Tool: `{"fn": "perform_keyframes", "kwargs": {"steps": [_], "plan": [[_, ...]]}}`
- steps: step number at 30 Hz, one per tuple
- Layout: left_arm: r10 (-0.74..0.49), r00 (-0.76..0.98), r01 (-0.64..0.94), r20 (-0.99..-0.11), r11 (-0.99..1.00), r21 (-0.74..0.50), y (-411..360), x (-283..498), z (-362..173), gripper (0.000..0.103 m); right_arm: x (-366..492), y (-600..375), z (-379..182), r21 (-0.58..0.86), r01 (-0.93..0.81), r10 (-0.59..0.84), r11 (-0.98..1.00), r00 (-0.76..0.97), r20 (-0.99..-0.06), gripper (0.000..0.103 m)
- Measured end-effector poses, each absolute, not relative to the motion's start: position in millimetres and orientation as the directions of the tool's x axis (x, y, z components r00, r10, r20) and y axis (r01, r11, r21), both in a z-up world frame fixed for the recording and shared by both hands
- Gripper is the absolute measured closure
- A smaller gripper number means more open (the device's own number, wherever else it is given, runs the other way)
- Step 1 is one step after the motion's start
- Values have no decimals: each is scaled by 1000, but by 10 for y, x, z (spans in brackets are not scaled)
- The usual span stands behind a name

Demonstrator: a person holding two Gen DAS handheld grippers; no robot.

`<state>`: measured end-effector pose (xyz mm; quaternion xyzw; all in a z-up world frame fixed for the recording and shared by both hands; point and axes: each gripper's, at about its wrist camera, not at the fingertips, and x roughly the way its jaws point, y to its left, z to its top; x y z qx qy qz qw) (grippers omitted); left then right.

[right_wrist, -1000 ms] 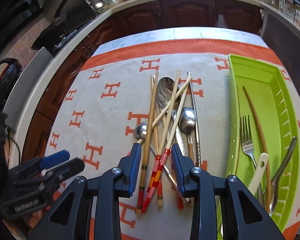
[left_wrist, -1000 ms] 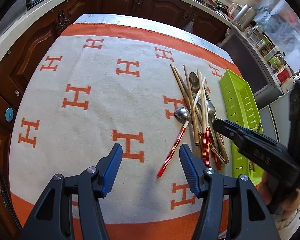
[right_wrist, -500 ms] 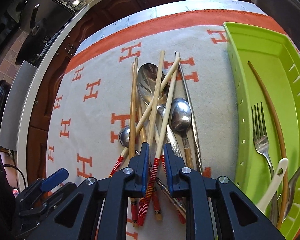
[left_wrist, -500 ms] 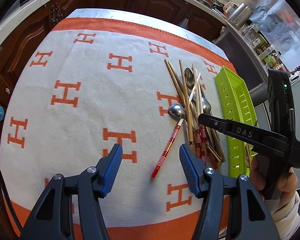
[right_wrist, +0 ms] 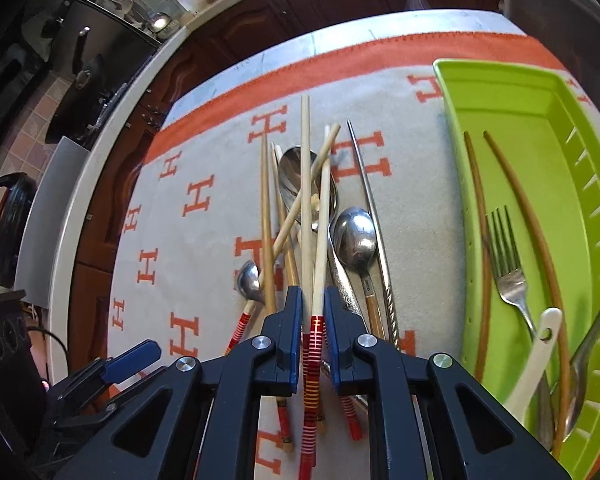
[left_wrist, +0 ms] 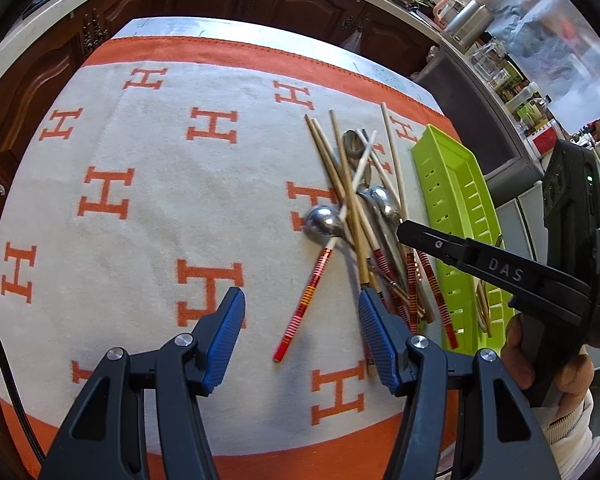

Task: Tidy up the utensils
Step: 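Lower the right tool onto a red-striped chopstick and close on it, then grasp a wooden chopstick with the left tool while the right tool lifts its chopstick, then carry both chopsticks into the green tray and open both tools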

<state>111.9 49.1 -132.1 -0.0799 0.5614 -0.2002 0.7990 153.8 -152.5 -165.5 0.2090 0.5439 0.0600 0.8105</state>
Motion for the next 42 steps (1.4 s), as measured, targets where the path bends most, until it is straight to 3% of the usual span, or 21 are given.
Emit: {"fn": "perform_keyframes", "kwargs": {"steps": [10,16,21,25,28,40,42], "plan": [[-428,206,286,-880,887,-364,43,1236,-1450,46,1243,-1897,-1488,475,152,365,867,455,-812,92],[-414,144,283,-899,888,-363,-240,1307,-1621,65,1022,-2185,-1302,517,149,383,843,508,-771,92],[-358,140,283,-923,908,-310,-418,1303,-1695,68,856,-2414,-1142,547,149,391,824,549,-738,92],[-372,144,271,-917,906,-325,-457,1304,-1691,92,660,-2631,-968,570,152,387,807,593,-706,92],[-380,143,256,-914,906,-336,-474,1312,-1699,95,507,-2827,-864,570,168,363,804,621,-695,92],[-399,143,245,-906,901,-359,-312,1149,-1588,98,440,-3238,-1170,406,306,185,861,556,-810,91],[-410,151,245,-900,897,-367,-300,1132,-1516,98,489,-3203,-1262,379,302,178,875,527,-831,87]]}}
